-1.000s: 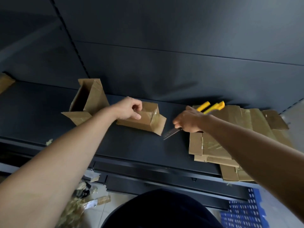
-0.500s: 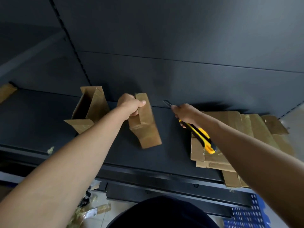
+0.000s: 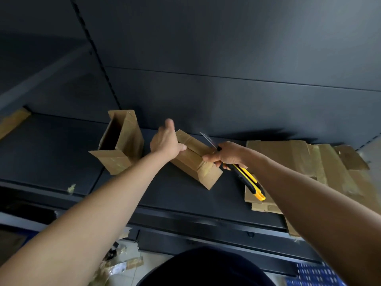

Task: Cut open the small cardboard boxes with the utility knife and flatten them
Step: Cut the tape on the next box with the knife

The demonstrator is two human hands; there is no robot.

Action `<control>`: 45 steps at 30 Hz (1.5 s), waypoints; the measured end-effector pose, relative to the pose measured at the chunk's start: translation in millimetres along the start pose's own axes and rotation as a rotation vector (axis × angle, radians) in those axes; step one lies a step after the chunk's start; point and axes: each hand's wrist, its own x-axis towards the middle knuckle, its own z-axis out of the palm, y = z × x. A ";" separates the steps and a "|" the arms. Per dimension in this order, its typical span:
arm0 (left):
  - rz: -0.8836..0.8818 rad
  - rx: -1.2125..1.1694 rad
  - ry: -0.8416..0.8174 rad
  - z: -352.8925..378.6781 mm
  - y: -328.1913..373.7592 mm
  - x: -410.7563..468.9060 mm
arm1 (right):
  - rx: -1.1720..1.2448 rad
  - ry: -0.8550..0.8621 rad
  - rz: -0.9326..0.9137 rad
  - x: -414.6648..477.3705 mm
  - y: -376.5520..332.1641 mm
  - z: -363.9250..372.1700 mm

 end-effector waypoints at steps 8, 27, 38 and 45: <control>0.389 -0.003 -0.327 4.6 -11.1 24.6 | 0.050 0.130 0.294 -11.9 4.7 -13.9; 0.397 0.180 -0.253 27.4 1.8 37.1 | -0.897 0.253 -0.084 -40.7 11.9 -11.5; 0.407 0.168 -0.227 35.3 -3.8 39.8 | -0.951 0.234 -0.073 -40.9 11.9 -3.6; 0.443 0.147 -0.184 36.6 -7.9 36.1 | -0.707 0.180 0.070 -42.9 4.1 -6.0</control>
